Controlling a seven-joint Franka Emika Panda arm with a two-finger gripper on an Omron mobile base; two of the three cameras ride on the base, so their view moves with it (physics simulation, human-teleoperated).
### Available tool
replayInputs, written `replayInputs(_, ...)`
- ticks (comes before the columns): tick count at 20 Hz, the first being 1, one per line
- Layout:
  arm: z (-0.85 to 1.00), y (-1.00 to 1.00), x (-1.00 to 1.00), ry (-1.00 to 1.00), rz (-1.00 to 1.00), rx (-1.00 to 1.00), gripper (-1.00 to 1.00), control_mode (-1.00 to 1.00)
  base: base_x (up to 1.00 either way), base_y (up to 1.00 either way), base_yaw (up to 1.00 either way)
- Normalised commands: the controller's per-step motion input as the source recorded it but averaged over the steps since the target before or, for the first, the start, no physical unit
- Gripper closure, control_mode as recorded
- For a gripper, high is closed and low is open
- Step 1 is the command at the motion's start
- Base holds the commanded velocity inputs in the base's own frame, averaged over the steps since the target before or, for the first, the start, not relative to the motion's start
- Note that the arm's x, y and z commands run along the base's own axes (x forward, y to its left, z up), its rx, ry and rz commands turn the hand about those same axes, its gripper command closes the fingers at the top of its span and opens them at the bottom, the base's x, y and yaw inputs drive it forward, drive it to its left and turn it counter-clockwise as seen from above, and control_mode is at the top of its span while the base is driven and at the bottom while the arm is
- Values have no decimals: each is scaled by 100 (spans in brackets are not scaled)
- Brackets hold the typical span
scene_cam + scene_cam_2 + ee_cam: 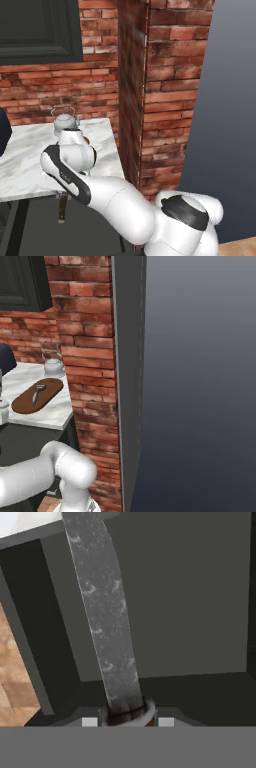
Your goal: Open the drawer on the left and place the cutting tools on the cutting board.
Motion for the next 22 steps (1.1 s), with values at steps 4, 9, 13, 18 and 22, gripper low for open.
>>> replayInputs(4,52,-25,18,-14,0,4,100,-100,0,0,0)
replayInputs(9,47,-27,63,-5,0,1,100,-100,0,0,0)
replayInputs(13,28,-9,96,0,0,0,100,-100,0,0,0)
replayInputs(18,3,1,96,0,0,-1,100,-100,0,0,0)
replayInputs(22,0,0,95,-5,0,-4,100,-100,0,0,0)
